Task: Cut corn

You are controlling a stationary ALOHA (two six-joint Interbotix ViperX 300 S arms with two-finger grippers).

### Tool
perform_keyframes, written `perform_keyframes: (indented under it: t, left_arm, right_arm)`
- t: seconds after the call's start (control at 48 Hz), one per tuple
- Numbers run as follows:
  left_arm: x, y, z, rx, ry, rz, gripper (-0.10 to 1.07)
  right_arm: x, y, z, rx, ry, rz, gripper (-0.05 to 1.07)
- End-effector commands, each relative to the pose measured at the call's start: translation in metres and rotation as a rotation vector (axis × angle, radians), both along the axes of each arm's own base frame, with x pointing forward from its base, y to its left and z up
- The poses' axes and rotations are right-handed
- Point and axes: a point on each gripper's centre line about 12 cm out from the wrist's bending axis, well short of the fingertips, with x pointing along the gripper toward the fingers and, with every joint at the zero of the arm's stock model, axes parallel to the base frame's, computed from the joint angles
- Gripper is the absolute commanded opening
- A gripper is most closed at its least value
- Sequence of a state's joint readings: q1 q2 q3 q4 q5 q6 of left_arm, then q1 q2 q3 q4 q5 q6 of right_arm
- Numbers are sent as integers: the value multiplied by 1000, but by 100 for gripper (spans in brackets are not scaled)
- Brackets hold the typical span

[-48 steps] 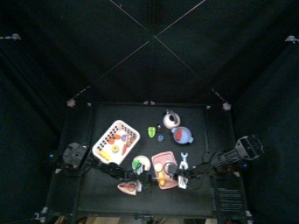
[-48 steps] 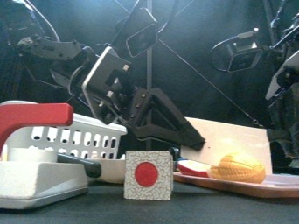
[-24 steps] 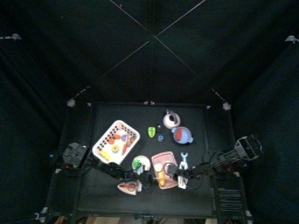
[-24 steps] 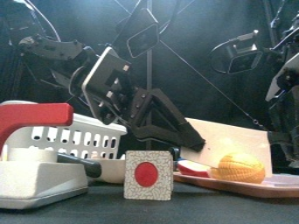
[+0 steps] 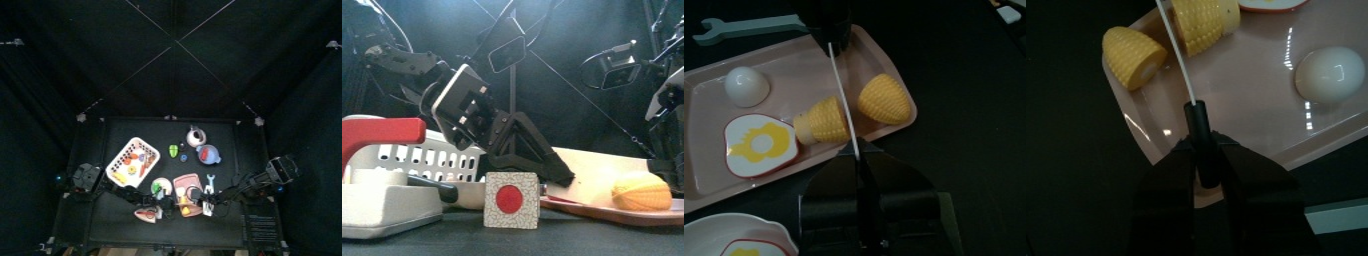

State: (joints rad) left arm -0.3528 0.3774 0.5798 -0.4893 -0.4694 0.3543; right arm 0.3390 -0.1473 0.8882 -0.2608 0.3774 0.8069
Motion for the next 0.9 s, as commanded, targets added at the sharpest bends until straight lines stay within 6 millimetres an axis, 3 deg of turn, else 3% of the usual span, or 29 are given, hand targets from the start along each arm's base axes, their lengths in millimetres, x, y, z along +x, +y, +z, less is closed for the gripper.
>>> perform_keyframes:
  t: [0.0,0.188,0.354,0.688,0.875]
  left_arm:
    - [-4,-10,15,1,-19,-42,34]
    - [-2,-12,40,0,-81,-65,34]
    - [-3,-11,47,-2,-103,-64,34]
    - [-2,-10,47,-11,-116,-49,37]
    - [-2,-10,51,-14,-126,-48,52]
  right_arm:
    - [-1,-5,15,2,-27,-19,43]
    - [-1,-6,42,7,-101,-11,43]
    - [-4,-8,58,16,-155,-7,43]
    - [-5,-9,55,12,-148,-6,43]
    - [-6,-8,55,18,-148,-10,43]
